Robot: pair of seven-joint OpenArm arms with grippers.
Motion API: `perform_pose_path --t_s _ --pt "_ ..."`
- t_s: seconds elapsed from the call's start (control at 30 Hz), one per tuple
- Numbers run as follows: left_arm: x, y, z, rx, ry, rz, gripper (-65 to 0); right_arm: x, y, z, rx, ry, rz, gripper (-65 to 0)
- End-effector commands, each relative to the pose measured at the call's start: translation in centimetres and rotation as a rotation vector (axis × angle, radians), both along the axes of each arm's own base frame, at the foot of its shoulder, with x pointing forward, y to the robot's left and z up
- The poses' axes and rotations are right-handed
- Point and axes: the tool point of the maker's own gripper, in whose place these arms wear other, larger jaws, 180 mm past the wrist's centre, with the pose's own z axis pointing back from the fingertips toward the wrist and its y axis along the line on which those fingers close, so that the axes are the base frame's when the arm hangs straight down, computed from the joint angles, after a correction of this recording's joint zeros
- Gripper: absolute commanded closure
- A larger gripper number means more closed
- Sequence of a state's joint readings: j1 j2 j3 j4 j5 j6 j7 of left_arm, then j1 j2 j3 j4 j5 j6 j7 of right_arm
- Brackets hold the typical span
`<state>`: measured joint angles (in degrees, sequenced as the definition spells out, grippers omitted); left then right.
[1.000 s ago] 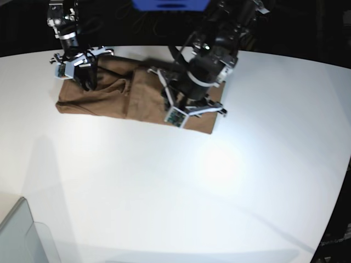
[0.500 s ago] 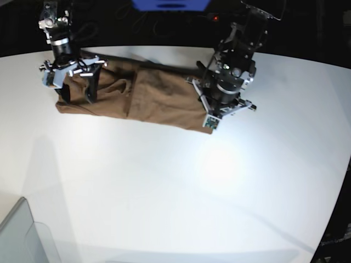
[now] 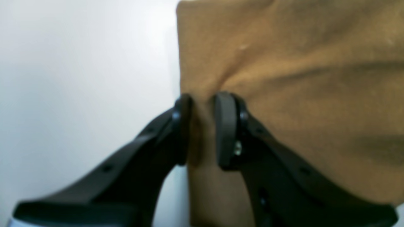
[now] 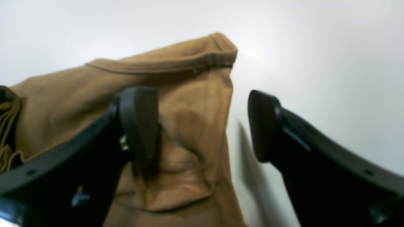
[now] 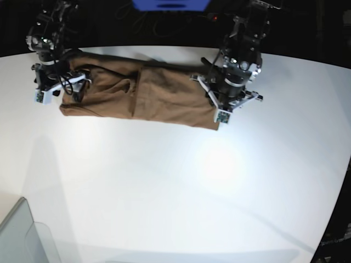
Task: Layout the t-shirt on the table in an organized manner, then fold the t-shirt properly
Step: 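Press and smooth the folded shirt with both grippers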
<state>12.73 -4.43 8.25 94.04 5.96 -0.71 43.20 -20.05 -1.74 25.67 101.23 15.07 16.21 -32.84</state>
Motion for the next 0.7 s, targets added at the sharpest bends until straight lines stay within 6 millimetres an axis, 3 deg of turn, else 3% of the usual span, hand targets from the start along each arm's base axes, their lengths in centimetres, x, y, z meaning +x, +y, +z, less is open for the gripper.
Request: perform_pose_path --t_s 0.0,0.3,0.6,0.67 --pt "-1.7 1.4 -1.4 0.054 0.089 0.019 -14.1 0.5 -0.2 0.7 -0.010 -0.032 0.003 -45.0" --pt "-1.4 1.2 -0.9 0.048 0.075 0.019 -14.1 -1.2 -0.7 -2.4 -0.055 0.081 0.008 -44.8" --pt "-1.3 0.6 -0.8 0.031 0.073 0.022 -14.1 -1.5 3.0 -3.7 -0.036 0.122 0.118 -44.1" --pt "-1.3 0.4 -0.8 0.028 0.075 0.025 -14.1 -1.4 3.9 -3.8 -0.027 0.122 0.143 -40.2"
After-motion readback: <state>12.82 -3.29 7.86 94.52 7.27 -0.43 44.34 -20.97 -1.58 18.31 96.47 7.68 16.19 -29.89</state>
